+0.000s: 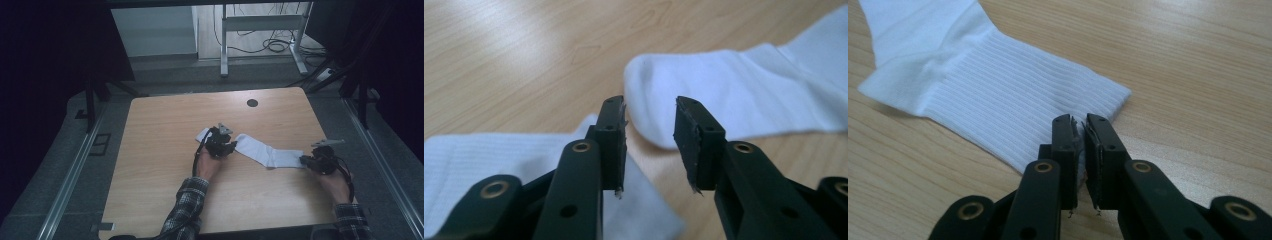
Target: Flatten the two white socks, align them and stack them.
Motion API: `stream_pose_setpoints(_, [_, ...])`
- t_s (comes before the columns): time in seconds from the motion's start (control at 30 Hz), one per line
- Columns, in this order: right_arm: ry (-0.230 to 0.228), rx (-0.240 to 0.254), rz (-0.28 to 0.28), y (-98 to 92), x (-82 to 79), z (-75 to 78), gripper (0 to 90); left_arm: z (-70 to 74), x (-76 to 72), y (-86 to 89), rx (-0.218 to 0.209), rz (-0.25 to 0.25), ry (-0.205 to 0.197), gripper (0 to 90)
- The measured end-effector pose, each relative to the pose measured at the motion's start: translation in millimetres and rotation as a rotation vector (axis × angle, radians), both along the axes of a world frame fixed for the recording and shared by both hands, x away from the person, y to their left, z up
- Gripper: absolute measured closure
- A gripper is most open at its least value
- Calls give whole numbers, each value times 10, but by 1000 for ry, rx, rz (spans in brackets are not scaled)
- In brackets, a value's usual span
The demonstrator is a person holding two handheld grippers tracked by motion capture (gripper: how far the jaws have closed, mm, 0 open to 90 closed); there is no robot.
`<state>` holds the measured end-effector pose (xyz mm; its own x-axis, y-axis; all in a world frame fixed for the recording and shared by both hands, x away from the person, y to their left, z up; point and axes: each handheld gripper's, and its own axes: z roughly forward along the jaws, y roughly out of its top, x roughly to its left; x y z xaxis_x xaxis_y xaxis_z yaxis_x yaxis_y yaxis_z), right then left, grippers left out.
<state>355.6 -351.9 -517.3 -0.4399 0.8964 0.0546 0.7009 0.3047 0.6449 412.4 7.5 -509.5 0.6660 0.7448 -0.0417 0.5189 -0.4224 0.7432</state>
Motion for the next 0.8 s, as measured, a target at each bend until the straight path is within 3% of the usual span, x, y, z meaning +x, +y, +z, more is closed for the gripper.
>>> stream_pose_setpoints(0.2, [-43,28,-41,-71,-39,66,767,-66,147,-153,16,11,24,670])
stream_pose_setpoints(0.37, [-32,49,-49,-103,-35,30,705,-164,194,-239,57,23,45,668])
stream_pose_setpoints(0.5, [-18,46,-42,-69,-16,2,691,-221,200,-249,83,34,59,723])
stream_pose_setpoints(0.67, [18,26,-18,-7,-7,-21,846,-233,178,-239,74,27,66,856])
stream_pose_setpoints(0.8, [15,31,-19,-15,-18,-9,862,-192,130,-249,66,20,40,862])
